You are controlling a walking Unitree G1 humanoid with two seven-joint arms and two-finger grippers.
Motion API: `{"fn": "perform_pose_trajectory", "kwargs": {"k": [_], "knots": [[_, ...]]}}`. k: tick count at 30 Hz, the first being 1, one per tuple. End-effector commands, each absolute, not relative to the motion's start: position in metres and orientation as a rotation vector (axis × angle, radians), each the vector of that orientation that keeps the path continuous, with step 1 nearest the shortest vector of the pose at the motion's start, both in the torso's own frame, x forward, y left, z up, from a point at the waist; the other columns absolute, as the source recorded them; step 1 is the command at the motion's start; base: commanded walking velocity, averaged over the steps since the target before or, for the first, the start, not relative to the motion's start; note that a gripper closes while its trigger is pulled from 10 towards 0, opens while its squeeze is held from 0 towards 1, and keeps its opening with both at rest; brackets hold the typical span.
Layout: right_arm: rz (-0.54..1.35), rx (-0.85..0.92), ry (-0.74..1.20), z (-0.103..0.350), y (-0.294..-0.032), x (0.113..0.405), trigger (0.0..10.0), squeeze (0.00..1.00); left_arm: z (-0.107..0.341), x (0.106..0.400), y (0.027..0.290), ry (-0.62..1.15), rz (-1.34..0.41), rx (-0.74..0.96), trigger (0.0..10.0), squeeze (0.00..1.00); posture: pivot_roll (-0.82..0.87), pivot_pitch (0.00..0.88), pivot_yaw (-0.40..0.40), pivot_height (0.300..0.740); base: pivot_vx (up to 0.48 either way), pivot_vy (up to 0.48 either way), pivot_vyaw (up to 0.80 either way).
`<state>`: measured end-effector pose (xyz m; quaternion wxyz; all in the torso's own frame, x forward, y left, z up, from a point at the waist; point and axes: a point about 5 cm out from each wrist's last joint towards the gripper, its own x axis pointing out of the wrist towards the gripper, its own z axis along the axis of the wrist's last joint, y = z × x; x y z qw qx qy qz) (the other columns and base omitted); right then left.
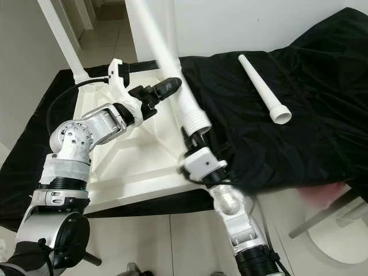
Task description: Building children table
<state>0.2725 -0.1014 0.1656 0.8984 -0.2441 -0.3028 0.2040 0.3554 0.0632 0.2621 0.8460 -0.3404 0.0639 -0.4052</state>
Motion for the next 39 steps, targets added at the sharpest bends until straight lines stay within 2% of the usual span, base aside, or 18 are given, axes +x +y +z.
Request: {"fn": "perform_pose_trajectory", "kwargs": {"k": [1, 11, 16, 22, 27, 36, 37, 39], "knots": [[0.449, -0.510, -0.646, 0.165, -0.097, 0.270, 10.0, 0.00, 0.271, 0.349, 0.059, 0.079, -1.040, -0.731, 10.0, 0.00, -0.08, 0.021, 0.118, 0.740, 0.000, 0.000, 0.00], [0.537, -0.578, -0.647, 0.154, -0.090, 0.258, 10.0, 0.00, 0.275, 0.359, 0.060, 0.143, -1.032, -0.753, 10.0, 0.00, -0.08, 0.027, 0.121, 0.740, 0.000, 0.000, 0.00], [0.562, -0.640, -0.673, 0.149, -0.092, 0.250, 10.0, 0.00, 0.278, 0.373, 0.065, 0.192, -0.962, -0.817, 10.0, 0.00, -0.09, 0.028, 0.122, 0.740, 0.000, 0.000, 0.00], [0.548, -0.671, -0.686, 0.147, -0.098, 0.247, 10.0, 0.00, 0.281, 0.382, 0.073, 0.203, -0.900, -0.821, 10.0, 0.00, -0.08, 0.030, 0.124, 0.740, 0.000, 0.000, 0.00], [0.491, -0.739, -0.708, 0.146, -0.110, 0.247, 10.0, 0.00, 0.282, 0.396, 0.090, 0.232, -0.778, -0.831, 10.0, 0.00, -0.08, 0.032, 0.131, 0.740, 0.000, 0.000, 0.00], [0.445, -0.761, -0.717, 0.146, -0.114, 0.249, 10.0, 0.00, 0.274, 0.404, 0.104, 0.261, -0.663, -0.846, 10.0, 0.00, -0.08, 0.027, 0.138, 0.740, 0.000, 0.000, 0.00], [0.433, -0.765, -0.720, 0.146, -0.115, 0.250, 10.0, 0.00, 0.274, 0.405, 0.107, 0.262, -0.648, -0.855, 0.0, 0.00, -0.08, 0.024, 0.141, 0.740, 0.000, 0.000, 0.00], [0.425, -0.767, -0.723, 0.146, -0.116, 0.250, 10.0, 0.00, 0.275, 0.407, 0.110, 0.257, -0.641, -0.867, 0.0, 0.00, -0.07, 0.021, 0.142, 0.740, 0.000, 0.000, 0.00]]}}
